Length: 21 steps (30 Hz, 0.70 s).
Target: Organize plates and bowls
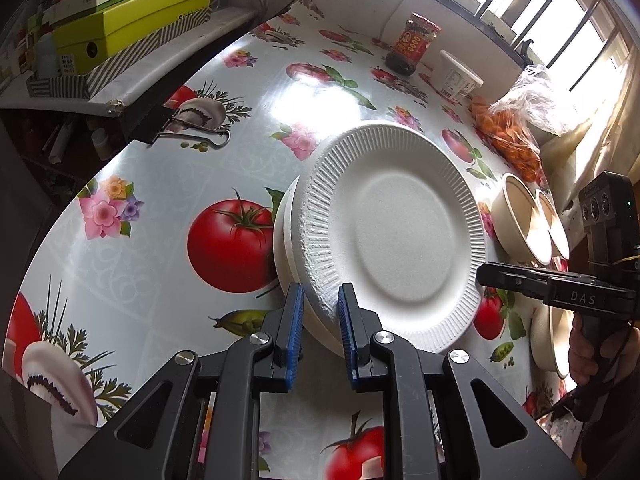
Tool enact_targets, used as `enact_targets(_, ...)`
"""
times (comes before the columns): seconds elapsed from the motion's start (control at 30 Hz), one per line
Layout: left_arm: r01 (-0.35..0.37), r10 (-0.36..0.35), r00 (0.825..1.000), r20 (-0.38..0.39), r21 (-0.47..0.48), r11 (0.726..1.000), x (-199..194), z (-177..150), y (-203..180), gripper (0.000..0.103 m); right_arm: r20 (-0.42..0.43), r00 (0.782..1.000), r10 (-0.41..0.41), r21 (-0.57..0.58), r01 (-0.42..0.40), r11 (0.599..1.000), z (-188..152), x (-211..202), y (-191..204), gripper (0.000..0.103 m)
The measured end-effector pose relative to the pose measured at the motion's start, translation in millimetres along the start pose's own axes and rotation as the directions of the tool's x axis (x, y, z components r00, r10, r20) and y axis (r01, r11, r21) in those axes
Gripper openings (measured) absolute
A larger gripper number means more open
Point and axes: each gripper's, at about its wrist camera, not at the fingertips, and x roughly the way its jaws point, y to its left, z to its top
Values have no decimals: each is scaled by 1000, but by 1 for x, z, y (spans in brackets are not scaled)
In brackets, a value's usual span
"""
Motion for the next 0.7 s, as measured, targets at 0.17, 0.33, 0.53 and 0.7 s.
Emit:
enact_targets(0.17, 2, -2, 1000, -9, -8, 1000, 3, -1, 3, 18, -5, 1000, -7, -2, 7, 1000, 1, 2, 1, 19)
enact_targets(0.33, -1, 1, 1000, -14, -2, 1000, 4, -1, 2, 19, -12, 1000, -25, 1, 25, 1000, 2, 5, 1, 19)
enact_targets(0.53, 1, -1, 1000, -7, 7, 1000, 3, 0, 3, 19, -6, 999, -48, -4, 48, 999, 3, 5, 2, 29)
enact_targets(0.7, 15, -15, 1000, 3, 2, 1000, 2, 0, 5, 24, 9, 999, -54, -8, 54, 999, 5, 2, 3, 42)
